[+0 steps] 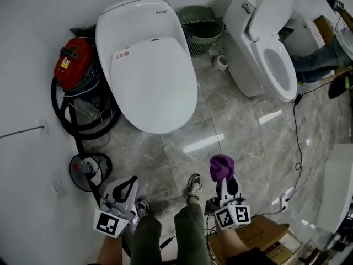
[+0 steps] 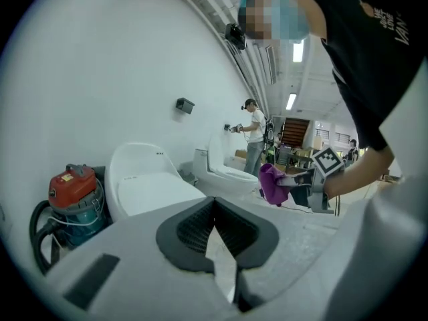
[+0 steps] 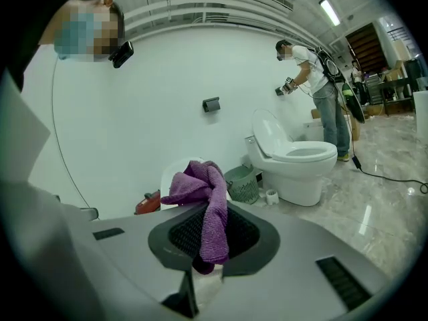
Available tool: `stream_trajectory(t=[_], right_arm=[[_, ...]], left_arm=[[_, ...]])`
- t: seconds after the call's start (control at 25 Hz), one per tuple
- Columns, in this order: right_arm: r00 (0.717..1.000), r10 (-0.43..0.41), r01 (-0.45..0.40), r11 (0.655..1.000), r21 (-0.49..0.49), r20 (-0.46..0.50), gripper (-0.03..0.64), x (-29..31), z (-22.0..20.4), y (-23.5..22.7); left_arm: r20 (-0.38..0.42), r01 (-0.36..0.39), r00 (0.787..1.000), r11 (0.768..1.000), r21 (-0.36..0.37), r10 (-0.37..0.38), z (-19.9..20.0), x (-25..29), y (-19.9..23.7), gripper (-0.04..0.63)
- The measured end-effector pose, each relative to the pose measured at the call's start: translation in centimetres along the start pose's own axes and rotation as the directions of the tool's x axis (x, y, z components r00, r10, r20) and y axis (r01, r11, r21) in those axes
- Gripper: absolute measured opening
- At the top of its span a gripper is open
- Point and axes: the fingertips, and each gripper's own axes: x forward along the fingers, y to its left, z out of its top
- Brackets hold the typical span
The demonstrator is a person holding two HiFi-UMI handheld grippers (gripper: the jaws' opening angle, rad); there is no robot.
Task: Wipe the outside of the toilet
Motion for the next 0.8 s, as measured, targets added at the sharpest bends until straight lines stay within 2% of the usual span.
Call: stream_trajectory(t=[0.2,0.32,0.4,0.56,0.8], right_arm=[[1.000,0.015,-0.015,1.000,-0.005,0.012,0.044,-1.5,8.8,3.1],[0.999,0.018,-0.018,1.000,-0.002,0.046,0.044,-3.0,13.6,4.4],[0.998,0.015,-0.015,1.000,-0.002,0.062,0.044,-4.1,16.3,5.3],[0.997,0.031,-0.030,0.999,-0.027,0.067,0.044,-6.2,20.4,8.0],[0.998,0.051,-0.050,0.998,-0.034,0.042,0.044,-10.6,23.6,11.8]], left_arm=[[0.055,-0.030,0.998,0.998,-0.049,0.033,9.1,-1.6,-0.8,0.006],[0.042,-0.037,0.998,0.997,-0.065,0.040,12.9,-3.0,-1.6,0.006],[0.077,-0.047,0.996,0.996,-0.075,0.053,15.5,-3.9,-1.7,0.006],[0.103,-0.041,0.993,0.996,-0.084,0.050,20.3,-6.1,-2.6,0.006],[0.119,0.009,0.993,0.999,-0.051,-0.002,25.9,-9.2,-5.8,0.006]])
